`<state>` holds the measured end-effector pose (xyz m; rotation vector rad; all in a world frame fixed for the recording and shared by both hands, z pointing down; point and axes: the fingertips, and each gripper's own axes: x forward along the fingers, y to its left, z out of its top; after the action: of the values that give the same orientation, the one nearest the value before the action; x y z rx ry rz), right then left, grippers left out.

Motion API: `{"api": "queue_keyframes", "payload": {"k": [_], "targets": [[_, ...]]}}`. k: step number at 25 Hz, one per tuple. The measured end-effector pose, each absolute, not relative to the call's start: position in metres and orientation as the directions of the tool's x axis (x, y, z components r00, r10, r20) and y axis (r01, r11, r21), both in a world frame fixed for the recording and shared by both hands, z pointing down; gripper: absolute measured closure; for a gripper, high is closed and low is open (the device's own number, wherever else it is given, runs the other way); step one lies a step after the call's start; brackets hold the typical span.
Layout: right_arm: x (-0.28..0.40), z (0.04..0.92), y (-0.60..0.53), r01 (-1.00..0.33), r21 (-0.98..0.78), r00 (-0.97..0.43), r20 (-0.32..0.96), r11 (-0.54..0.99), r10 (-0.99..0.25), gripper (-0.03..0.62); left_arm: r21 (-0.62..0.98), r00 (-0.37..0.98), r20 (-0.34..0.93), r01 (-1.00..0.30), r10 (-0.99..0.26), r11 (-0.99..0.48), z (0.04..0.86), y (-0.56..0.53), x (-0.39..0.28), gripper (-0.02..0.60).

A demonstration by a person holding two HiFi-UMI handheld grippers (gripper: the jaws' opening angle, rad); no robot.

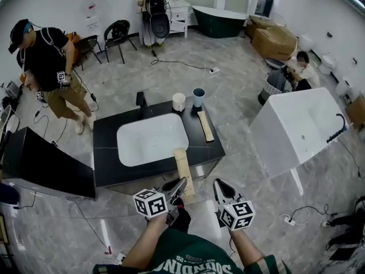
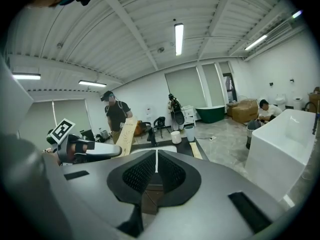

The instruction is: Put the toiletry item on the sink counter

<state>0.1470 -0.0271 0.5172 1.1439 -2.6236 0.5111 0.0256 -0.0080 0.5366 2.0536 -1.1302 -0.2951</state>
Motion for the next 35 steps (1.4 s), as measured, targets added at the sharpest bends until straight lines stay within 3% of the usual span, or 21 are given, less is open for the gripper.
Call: {"api": "queue_keyframes", "payload": {"k": [18, 35], "targets": [[0.057, 0.519, -0.178, -0.736, -0.232, -0.67, 0.38, 0.636, -0.637, 0.551, 0.753, 0.587, 0.142, -0.587, -0.797, -0.298, 0.539, -0.154, -0.048, 0.547], [0.05, 0.536, -0.233, -0.757, -0.252, -0.648, 0.398, 0.602, -0.649, 0.551, 0.767, 0.607, 0.164, -0.575, -0.778, -0.287, 0.557, -0.213, -0.061, 0.548]]}}
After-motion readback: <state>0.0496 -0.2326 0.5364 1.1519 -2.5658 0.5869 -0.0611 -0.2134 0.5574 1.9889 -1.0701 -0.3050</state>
